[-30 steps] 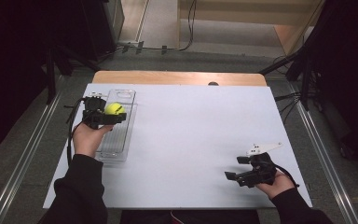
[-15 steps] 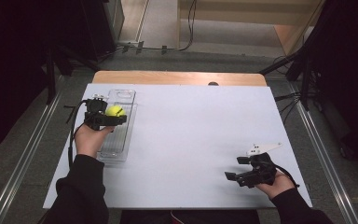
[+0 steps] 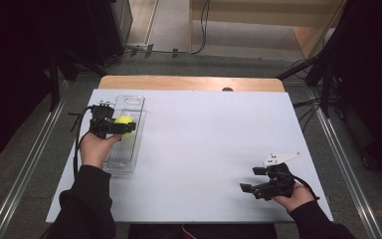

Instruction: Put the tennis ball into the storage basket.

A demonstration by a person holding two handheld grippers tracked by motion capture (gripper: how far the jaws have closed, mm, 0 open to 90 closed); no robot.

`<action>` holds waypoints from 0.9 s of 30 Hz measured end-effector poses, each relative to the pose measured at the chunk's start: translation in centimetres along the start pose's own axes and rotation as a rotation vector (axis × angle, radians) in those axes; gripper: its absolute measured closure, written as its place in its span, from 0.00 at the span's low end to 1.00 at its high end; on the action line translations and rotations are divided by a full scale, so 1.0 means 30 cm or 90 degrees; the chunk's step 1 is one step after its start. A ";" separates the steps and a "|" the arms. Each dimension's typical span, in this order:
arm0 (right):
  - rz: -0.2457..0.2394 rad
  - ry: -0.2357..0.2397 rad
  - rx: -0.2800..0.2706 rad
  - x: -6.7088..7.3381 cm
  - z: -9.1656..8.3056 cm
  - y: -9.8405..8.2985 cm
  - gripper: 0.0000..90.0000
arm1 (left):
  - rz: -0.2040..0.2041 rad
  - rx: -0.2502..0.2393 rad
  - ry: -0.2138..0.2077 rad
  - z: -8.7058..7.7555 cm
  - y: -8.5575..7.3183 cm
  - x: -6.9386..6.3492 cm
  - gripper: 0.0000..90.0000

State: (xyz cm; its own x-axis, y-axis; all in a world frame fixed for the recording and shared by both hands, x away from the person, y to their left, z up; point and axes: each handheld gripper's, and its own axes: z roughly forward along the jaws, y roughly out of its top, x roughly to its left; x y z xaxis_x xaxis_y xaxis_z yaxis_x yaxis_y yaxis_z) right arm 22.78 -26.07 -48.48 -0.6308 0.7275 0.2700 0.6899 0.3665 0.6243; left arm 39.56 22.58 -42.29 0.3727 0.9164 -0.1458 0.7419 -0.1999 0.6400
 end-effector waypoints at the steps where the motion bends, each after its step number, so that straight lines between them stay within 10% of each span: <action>1: -0.001 0.000 0.000 0.000 0.000 0.000 0.16 | 0.000 0.000 0.000 0.000 0.000 0.000 0.20; 12: -0.002 0.001 0.001 0.000 0.000 0.000 0.16 | 0.013 -0.009 0.003 -0.051 0.032 -0.033 0.15; 27: -0.004 0.002 0.002 -0.003 0.005 0.006 0.16 | 0.034 -0.016 -0.089 -0.115 0.058 -0.088 0.15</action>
State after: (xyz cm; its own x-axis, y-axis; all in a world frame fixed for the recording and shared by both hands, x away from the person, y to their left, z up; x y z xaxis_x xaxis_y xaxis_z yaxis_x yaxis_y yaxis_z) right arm 23.03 -25.98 -48.51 -0.6359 0.7236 0.2685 0.6875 0.3729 0.6231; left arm 37.95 21.00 -38.19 0.4867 0.8472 -0.2131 0.7052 -0.2370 0.6682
